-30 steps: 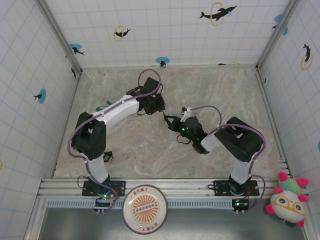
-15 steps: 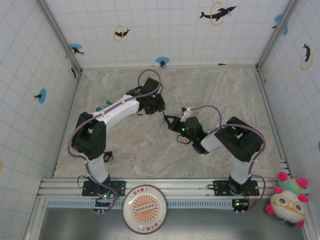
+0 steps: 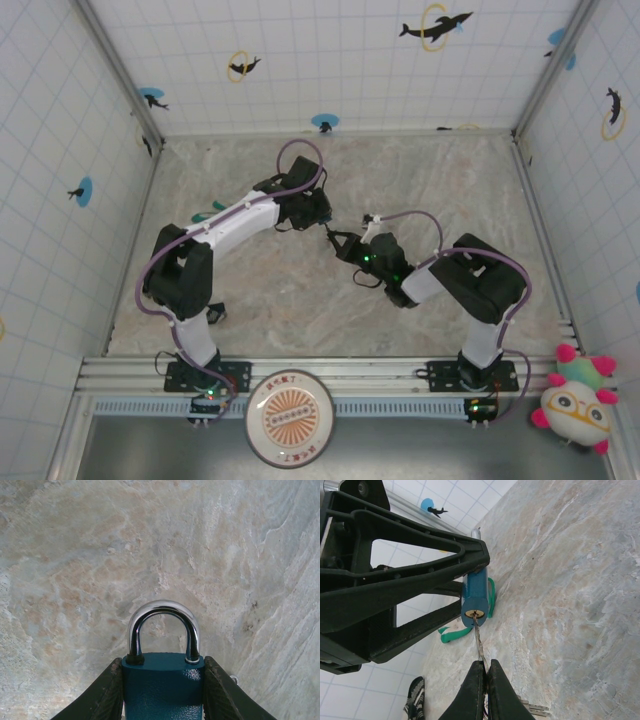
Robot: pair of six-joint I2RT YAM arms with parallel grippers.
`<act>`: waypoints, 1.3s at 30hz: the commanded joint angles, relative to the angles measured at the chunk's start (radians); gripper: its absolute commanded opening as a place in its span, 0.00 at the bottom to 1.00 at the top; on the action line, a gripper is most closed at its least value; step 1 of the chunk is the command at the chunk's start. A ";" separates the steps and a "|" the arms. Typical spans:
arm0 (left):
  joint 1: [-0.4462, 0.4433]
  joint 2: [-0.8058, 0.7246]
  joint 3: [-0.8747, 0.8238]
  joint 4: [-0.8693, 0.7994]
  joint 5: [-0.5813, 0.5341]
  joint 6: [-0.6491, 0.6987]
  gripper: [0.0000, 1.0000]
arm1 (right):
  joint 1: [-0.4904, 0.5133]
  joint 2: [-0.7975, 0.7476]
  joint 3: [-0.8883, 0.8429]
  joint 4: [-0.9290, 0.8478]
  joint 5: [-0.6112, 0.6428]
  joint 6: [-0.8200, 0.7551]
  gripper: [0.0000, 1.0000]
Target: Unlock with the key
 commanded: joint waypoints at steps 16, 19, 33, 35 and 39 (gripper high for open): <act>-0.050 -0.014 0.006 -0.003 -0.013 -0.024 0.12 | -0.030 -0.076 0.094 -0.123 0.079 0.112 0.00; -0.051 -0.014 0.011 -0.003 -0.009 -0.023 0.10 | -0.036 -0.081 0.100 -0.126 0.073 0.116 0.00; -0.052 -0.015 0.005 0.000 0.001 -0.014 0.05 | -0.068 -0.126 0.193 -0.393 0.023 -0.023 0.00; -0.053 -0.014 0.005 0.003 0.005 -0.015 0.04 | -0.066 -0.126 0.199 -0.405 0.024 -0.038 0.00; -0.053 -0.014 0.006 0.007 0.012 -0.016 0.04 | -0.073 -0.120 0.198 -0.396 0.021 -0.033 0.00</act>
